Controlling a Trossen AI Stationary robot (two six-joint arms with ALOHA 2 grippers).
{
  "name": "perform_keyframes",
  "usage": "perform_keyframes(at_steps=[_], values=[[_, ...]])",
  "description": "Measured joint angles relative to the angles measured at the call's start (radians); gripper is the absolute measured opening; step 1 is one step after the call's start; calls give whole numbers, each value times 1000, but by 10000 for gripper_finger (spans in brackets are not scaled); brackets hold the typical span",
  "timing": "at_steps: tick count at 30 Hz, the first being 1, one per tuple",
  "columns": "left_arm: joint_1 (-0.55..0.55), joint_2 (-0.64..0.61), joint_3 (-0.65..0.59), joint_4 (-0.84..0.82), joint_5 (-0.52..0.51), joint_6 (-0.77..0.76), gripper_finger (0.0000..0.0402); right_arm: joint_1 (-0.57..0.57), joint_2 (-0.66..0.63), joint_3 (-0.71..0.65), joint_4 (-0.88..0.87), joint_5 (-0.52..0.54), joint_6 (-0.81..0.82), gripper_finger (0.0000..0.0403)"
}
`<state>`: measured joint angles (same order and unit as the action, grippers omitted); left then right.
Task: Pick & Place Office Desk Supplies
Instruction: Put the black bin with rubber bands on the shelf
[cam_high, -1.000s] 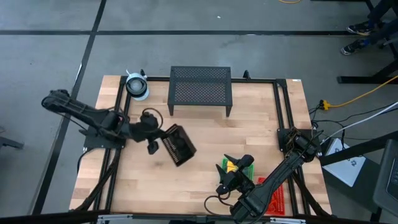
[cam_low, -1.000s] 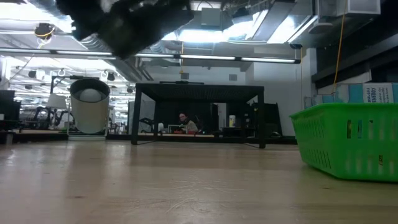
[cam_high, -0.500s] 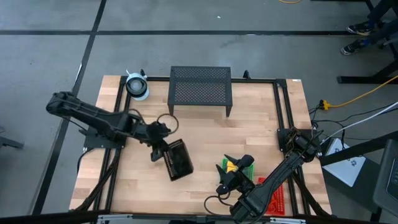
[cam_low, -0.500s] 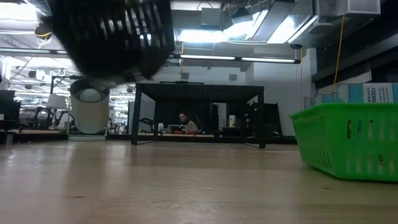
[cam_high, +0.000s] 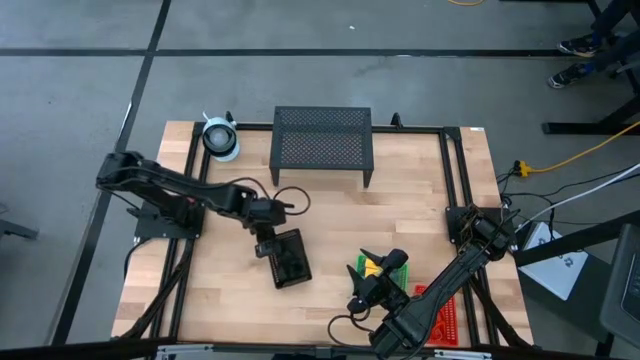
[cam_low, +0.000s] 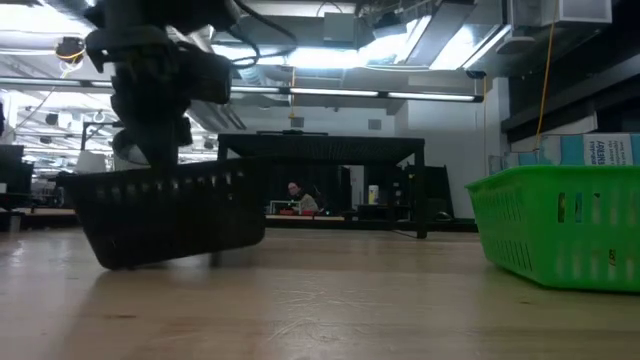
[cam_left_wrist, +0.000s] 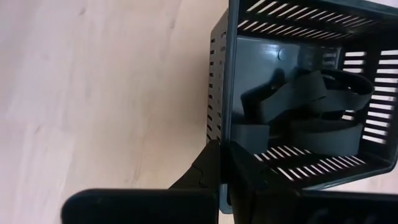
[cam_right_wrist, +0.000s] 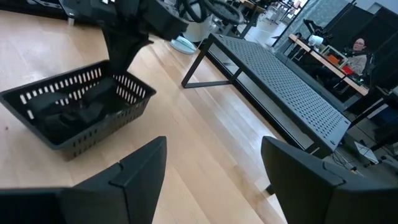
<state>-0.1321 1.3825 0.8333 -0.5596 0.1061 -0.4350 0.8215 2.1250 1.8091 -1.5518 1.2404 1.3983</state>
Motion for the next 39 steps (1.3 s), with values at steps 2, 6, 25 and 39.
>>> perform_keyframes(at_steps=[2,6,25,39], values=[[19,16,0,14,36,32,5,0,0,0,0,0,0,263],[60,25,0,0,78,98,5,0,0,0,4,-2,0,263],[101,-77,40,-50,-7,118,179,0,0,0,11,-1,-2,263],[-261,-347,59,-290,-536,-767,186,0,0,0,11,-29,-85,263]])
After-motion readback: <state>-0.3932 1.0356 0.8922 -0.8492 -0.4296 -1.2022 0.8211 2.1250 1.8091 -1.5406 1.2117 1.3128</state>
